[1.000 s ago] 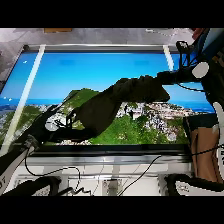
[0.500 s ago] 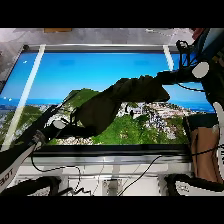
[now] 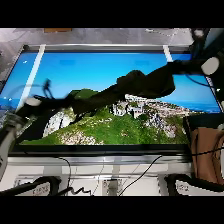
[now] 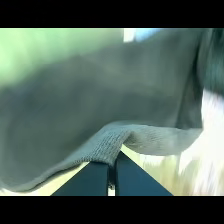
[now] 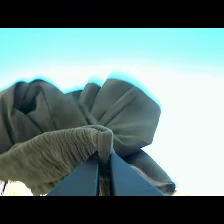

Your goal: Fold the clothes and pants, and hang the long-sleeved shirts on hangers.

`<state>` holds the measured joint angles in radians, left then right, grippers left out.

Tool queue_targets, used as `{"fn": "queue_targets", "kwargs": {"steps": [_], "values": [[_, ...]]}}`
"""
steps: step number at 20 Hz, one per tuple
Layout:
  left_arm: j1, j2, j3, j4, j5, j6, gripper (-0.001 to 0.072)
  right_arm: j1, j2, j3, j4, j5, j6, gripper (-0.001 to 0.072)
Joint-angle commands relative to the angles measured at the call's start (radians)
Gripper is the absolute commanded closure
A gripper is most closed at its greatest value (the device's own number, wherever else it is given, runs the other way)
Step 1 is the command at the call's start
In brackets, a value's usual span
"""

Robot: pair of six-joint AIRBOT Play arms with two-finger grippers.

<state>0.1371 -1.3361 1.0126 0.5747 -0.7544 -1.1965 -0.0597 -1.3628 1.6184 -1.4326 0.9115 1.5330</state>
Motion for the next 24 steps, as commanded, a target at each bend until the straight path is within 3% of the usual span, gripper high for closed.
{"fn": "queue_targets", "kwargs": {"steps": [1,5,10,13,17,20,24], "values": [[0.235,0.0,0.243,0.014,-0.075,-0.039,0.0689,-0.1,0.002,0.099,-0.023,-0.034,0.042,0.0671],[0.374,0.001,0.428,0.179,-0.161,-0.058,0.069,-0.222,-0.004,0.121,-0.019,0.029,0.197,0.0672],[0.45,0.0,0.44,0.454,-0.217,-0.14,0.0688,-0.318,-0.05,0.116,-0.034,0.288,0.204,0.067],[0.475,0.0,0.44,0.522,-0.23,-0.139,0.0688,-0.346,-0.058,0.068,-0.017,0.344,0.203,0.0671],[0.478,0.0,0.449,0.497,-0.16,-0.143,0.069,-0.318,-0.058,0.012,0.068,0.298,0.174,0.0671],[0.446,-0.003,0.496,0.472,-0.05,-0.222,0.0692,-0.293,-0.048,0.013,0.129,0.178,0.171,0.0671],[0.435,-0.013,0.617,0.514,-0.026,-0.229,0.0693,-0.311,0.003,0.013,0.122,0.029,0.174,0.0671]]}}
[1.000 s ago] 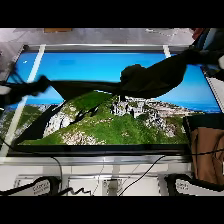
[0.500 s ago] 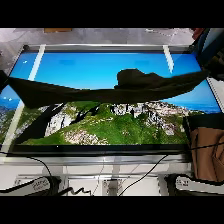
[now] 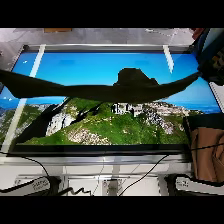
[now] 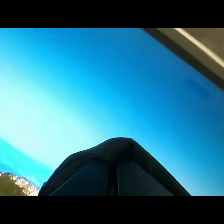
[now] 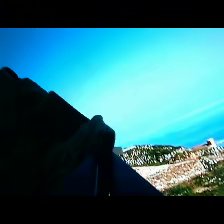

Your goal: Fold the clothes and pants, and hang the long-sleeved shirts on hangers.

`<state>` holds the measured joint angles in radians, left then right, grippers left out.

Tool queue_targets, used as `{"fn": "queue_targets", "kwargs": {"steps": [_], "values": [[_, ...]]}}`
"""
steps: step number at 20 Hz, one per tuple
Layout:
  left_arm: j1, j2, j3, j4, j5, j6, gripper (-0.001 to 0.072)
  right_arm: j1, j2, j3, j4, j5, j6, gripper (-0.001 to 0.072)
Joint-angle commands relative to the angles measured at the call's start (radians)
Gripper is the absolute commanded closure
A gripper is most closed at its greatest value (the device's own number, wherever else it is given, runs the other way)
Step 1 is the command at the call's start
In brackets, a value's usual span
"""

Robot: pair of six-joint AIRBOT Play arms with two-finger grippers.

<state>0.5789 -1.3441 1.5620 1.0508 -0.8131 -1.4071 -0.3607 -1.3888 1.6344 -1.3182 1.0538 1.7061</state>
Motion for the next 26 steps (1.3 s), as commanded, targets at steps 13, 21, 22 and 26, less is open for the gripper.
{"fn": "queue_targets", "kwargs": {"steps": [13,21,22,26], "values": [[0.043,-0.074,-0.362,0.558,-0.507,0.291,0.0689,-0.057,0.491,-0.762,-0.135,0.108,-0.112,0.0671],[0.139,-0.076,-0.381,0.603,-0.55,0.316,0.0688,-0.057,0.739,-0.972,-0.179,0.469,-0.181,0.067],[0.146,-0.076,-0.381,0.623,-0.545,0.316,0.0688,-0.057,0.74,-0.996,-0.18,0.496,-0.182,0.067],[0.148,-0.076,-0.381,0.711,-0.501,0.315,0.0688,-0.057,0.74,-1.02,-0.187,0.544,-0.183,0.067]]}}
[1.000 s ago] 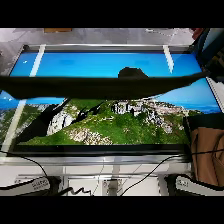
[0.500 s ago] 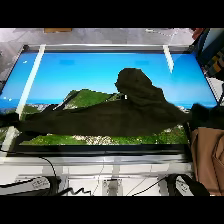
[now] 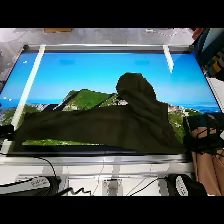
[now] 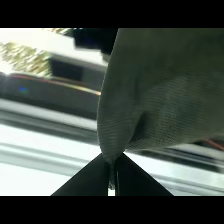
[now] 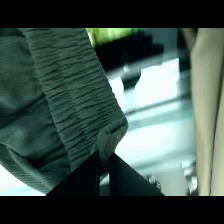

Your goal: Fold the clothes and pants, and hang the long-sleeved shirts on hangers.

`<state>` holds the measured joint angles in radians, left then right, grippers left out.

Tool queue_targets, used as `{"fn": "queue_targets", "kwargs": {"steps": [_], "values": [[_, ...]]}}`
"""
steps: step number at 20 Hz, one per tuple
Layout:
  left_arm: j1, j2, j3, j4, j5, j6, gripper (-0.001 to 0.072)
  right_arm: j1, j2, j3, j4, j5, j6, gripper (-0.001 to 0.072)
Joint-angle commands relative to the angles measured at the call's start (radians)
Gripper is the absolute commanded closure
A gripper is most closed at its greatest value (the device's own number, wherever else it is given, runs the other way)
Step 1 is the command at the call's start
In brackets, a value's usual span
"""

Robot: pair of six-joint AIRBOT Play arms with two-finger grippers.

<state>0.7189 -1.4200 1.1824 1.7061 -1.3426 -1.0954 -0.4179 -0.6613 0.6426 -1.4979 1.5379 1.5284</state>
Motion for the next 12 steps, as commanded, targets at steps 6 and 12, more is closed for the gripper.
{"fn": "queue_targets", "kwargs": {"steps": [6,12], "values": [[0.008,-0.06,-0.002,0.067,0.048,0.003,0.0687,0.0,0.013,-0.028,-0.007,0.139,-0.005,0.067],[0.008,-0.096,-0.001,0.066,0.05,0.003,0.0575,0.0,0.013,-0.028,-0.005,0.107,-0.005,0.0411]]}}
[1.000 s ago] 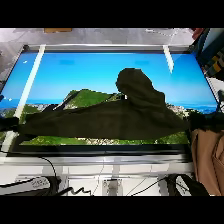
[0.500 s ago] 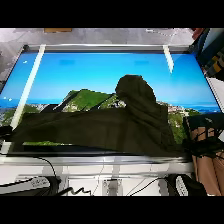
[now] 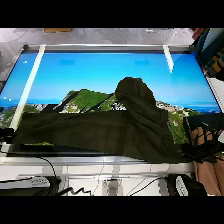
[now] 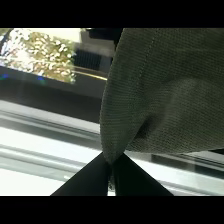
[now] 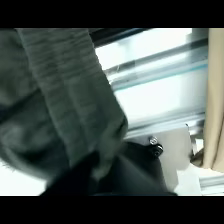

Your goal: Fold the clothes and pants, and hang the long-sleeved shirts on hangers.

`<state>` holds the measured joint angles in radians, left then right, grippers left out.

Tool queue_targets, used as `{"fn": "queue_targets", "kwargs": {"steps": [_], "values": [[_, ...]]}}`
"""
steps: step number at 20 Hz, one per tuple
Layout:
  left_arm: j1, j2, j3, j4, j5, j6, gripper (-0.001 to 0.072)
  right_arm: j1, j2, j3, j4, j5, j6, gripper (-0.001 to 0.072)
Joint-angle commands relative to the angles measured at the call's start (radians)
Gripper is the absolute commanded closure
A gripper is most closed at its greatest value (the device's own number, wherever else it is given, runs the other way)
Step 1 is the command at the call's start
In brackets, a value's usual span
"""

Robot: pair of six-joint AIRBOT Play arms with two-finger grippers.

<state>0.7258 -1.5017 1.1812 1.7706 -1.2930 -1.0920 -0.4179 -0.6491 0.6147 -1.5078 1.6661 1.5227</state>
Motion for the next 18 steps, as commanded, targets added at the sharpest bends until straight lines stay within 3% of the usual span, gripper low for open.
{"fn": "queue_targets", "kwargs": {"steps": [1,2,4,8,10,11,13,16,18], "values": [[0.001,-0.014,0.0,0.002,-0.001,-0.002,0.0304,0.0,0.0,0.0,0.004,-0.047,0.001,0.0198],[0.001,-0.014,0.0,0.002,0.0,-0.026,-0.0007,0.001,0.0,0.0,0.005,-0.085,0.001,0.0114],[-0.006,-0.012,0.002,0.002,0.003,-0.081,-0.0004,0.001,0.0,0.0,0.004,-0.195,0.001,0.0114],[-0.065,0.005,0.01,0.002,0.003,-0.106,-0.0004,0.0,-0.017,0.006,0.003,-0.698,0.029,0.0122],[-0.108,0.01,0.029,0.001,0.007,-0.106,0.0005,0.0,-0.124,0.06,0.016,-0.83,0.085,0.0124],[-0.131,0.013,0.035,0.001,0.018,-0.106,0.0015,0.0,-0.212,0.106,0.033,-0.829,0.075,0.0148],[-0.171,0.014,0.042,0.0,0.024,-0.106,0.0105,0.0,-0.407,0.216,0.098,-0.771,-0.002,0.0154],[-0.202,0.014,0.042,-0.006,0.028,-0.106,0.0105,0.0,-0.692,0.405,0.285,-0.598,-0.183,0.0163],[-0.203,0.014,0.042,-0.017,0.027,-0.106,0.0105,0.0,-0.844,0.52,0.401,-0.465,-0.335,0.0272]]}}
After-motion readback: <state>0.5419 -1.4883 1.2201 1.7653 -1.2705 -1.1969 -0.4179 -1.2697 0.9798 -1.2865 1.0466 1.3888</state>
